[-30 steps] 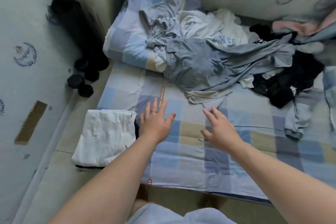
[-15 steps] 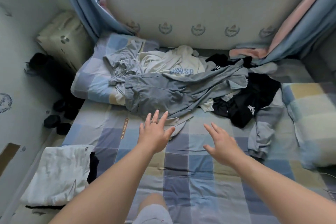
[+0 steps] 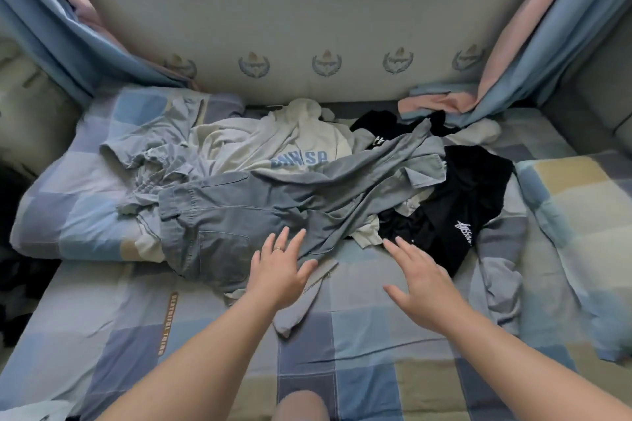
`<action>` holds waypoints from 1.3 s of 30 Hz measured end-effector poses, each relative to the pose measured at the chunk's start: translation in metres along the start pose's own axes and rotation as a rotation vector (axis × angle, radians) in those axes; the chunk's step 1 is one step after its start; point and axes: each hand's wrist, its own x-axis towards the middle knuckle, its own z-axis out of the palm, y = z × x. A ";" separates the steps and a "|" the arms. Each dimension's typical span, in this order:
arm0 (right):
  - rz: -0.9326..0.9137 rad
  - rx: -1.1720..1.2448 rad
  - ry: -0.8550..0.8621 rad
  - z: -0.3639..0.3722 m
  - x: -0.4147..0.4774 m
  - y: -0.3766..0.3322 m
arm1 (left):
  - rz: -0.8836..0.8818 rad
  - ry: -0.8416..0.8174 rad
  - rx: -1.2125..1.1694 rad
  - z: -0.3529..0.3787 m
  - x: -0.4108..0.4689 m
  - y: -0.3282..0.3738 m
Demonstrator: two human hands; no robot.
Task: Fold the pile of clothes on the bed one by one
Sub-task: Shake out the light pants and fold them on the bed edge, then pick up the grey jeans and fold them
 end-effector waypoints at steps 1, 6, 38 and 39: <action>0.017 0.015 -0.003 0.015 0.032 0.006 | 0.009 -0.012 0.010 0.014 0.033 -0.012; 0.150 0.168 -0.055 0.105 0.196 0.037 | 0.060 -0.065 0.232 0.093 0.190 -0.054; 0.106 -0.042 0.409 0.196 0.335 0.055 | 0.162 -0.069 -0.053 0.185 0.335 -0.119; 0.064 -0.026 0.397 0.187 0.317 0.054 | 0.161 -0.112 -0.101 0.175 0.321 -0.120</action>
